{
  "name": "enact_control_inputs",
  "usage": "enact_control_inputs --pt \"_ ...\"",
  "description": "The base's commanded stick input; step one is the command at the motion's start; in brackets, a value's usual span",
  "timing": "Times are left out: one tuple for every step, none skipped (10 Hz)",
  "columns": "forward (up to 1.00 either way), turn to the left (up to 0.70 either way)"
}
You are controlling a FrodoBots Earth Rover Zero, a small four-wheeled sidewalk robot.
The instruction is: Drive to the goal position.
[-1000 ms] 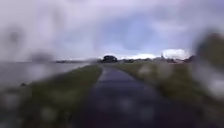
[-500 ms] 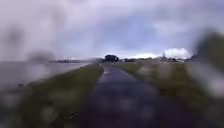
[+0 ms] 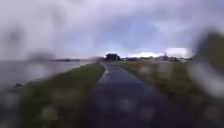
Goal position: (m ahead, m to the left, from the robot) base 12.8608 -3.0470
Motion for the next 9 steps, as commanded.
enact_control_inputs --pt "0.7 0.0" --pt "0.7 0.0" --pt "0.7 -0.35" --pt "0.7 -0.35" --pt "0.7 -0.35" --pt "0.7 -0.35" --pt "0.7 0.0" --pt "0.7 0.0" --pt "0.7 0.0"
